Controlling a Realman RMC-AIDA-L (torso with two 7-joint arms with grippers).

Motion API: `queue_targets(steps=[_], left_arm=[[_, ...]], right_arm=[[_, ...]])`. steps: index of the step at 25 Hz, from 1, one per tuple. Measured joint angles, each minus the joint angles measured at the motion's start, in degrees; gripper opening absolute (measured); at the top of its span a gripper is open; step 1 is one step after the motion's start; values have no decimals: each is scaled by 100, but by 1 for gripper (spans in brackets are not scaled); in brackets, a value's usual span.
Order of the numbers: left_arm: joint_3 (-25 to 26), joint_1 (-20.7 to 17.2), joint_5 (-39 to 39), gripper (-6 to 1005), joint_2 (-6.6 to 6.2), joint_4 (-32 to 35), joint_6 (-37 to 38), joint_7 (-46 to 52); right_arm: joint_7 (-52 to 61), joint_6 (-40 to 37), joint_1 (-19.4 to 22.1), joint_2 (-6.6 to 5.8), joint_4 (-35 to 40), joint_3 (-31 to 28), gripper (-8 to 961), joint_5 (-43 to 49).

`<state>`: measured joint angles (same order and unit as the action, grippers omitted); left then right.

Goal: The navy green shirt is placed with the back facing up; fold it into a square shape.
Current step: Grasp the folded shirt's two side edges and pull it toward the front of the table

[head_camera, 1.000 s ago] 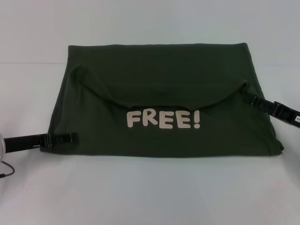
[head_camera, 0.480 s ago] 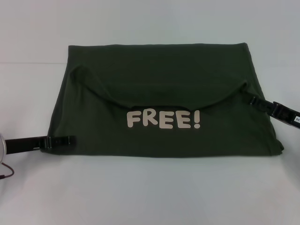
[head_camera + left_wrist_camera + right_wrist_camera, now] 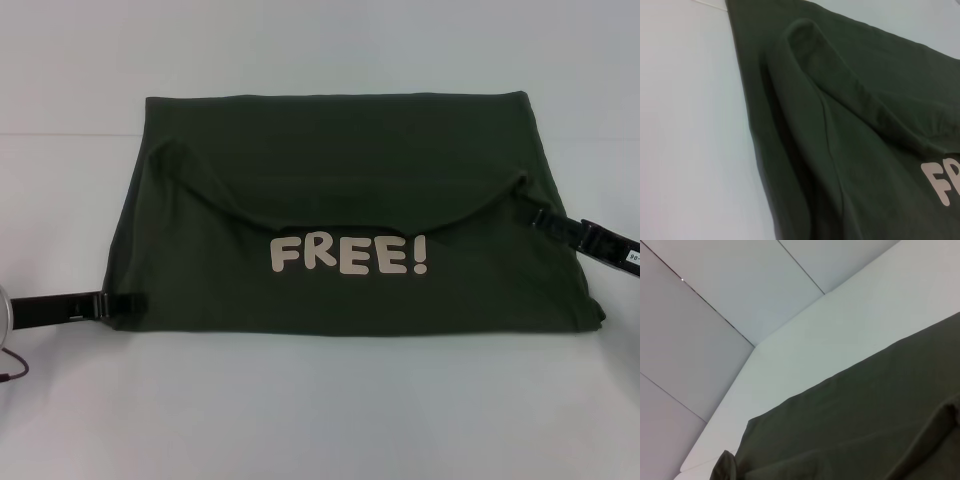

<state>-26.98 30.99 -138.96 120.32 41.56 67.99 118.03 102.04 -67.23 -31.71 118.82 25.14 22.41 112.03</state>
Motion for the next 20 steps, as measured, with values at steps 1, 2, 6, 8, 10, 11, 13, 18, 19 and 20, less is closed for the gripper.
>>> queue_targets(steps=[1, 2, 6, 8, 10, 11, 13, 18, 19, 20], left_arm=[[-3, -3, 0, 326, 0, 1, 0, 2], [-4, -3, 0, 305, 0, 1, 3, 3], [-4, -5, 0, 222, 0, 5, 22, 0], [-3, -6, -2, 181, 0, 19, 39, -5], [-4, -3, -18, 139, -3, 28, 57, -14], [-5, 7, -30, 119, -11, 30, 65, -19], [2, 27, -41, 71, -23, 37, 84, -20], [6, 65, -44, 16, -51, 111, 136, -25], [-2, 80, -44, 16, -53, 122, 141, -28], [-3, 91, -44, 16, -56, 123, 147, -30]], right_arm=[[0, 0, 2, 0, 0, 9, 927, 3], [1, -1, 4, -1, 0, 29, 927, 8], [262, -79, 28, -123, 127, 384, 926, 39], [814, -262, 54, -294, 389, 699, 926, 196], [1713, -557, 61, -524, 754, 1013, 925, 524], [2147, -720, 52, -639, 912, 1107, 925, 700], [3102, -1044, -4, -895, 1200, 1258, 925, 1159], [4683, -1356, -406, -1385, 1196, 1503, 924, 2527], [4683, -1356, -406, -1385, 1196, 1503, 922, 2527], [4754, -1354, -491, -1380, 1150, 1511, 920, 2722]])
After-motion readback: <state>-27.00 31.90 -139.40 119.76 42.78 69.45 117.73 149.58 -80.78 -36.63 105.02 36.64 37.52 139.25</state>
